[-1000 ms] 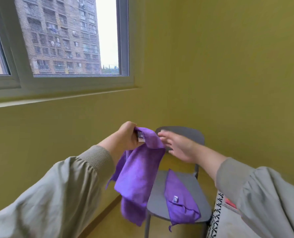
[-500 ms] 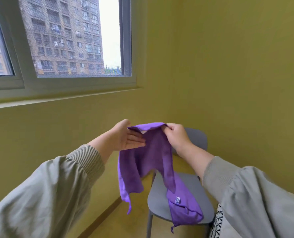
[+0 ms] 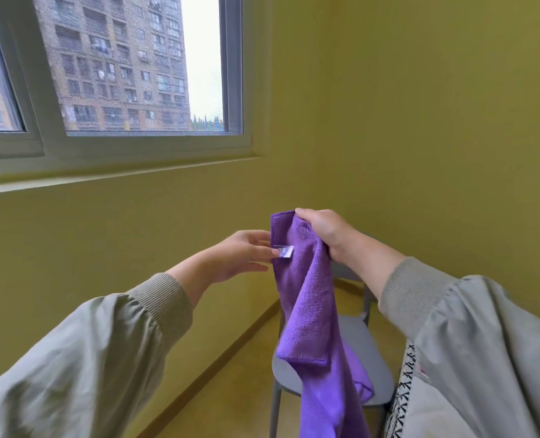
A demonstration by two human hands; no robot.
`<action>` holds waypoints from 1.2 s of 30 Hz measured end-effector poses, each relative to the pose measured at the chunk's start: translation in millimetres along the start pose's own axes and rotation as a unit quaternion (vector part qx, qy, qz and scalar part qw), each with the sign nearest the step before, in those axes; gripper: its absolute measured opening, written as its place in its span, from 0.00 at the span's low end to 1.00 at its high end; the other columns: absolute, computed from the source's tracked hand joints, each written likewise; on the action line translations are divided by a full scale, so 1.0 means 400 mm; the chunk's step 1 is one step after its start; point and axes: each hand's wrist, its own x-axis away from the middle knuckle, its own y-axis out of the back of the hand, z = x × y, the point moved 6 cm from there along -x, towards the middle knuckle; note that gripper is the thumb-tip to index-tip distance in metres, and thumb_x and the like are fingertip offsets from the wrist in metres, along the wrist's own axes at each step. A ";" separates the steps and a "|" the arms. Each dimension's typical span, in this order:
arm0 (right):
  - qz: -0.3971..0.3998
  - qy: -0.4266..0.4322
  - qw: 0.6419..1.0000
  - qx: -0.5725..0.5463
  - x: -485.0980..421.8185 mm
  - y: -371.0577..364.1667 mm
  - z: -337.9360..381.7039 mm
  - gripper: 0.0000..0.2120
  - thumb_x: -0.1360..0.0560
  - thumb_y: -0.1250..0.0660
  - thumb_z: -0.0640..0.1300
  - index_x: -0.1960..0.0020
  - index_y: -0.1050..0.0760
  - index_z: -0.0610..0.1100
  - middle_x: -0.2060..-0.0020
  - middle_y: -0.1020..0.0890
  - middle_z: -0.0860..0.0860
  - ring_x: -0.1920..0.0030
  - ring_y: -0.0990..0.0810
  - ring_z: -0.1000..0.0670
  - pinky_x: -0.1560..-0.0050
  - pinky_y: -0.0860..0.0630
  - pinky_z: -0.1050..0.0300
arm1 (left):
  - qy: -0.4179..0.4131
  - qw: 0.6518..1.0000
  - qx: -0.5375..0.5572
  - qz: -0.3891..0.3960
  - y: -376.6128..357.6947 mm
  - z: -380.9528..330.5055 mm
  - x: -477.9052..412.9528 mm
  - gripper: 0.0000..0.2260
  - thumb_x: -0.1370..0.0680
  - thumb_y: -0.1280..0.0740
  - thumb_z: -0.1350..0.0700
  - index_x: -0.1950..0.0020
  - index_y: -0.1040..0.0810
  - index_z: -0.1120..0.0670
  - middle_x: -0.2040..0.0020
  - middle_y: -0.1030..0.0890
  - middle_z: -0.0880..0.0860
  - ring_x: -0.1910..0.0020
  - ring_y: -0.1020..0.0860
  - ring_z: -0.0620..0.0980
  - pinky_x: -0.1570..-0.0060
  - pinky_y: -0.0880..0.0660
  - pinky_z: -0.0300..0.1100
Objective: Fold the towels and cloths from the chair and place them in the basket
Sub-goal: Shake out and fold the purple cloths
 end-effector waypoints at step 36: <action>0.055 0.095 0.988 0.111 0.031 0.079 0.017 0.20 0.22 0.36 0.50 0.53 0.23 0.30 0.61 0.23 0.40 0.63 0.27 0.46 0.59 0.30 0.53 | -0.107 0.948 -0.051 -0.294 -0.053 -0.113 -0.038 0.16 0.22 0.35 0.47 0.64 0.28 0.57 0.70 0.34 0.52 0.73 0.38 0.46 0.75 0.41 0.37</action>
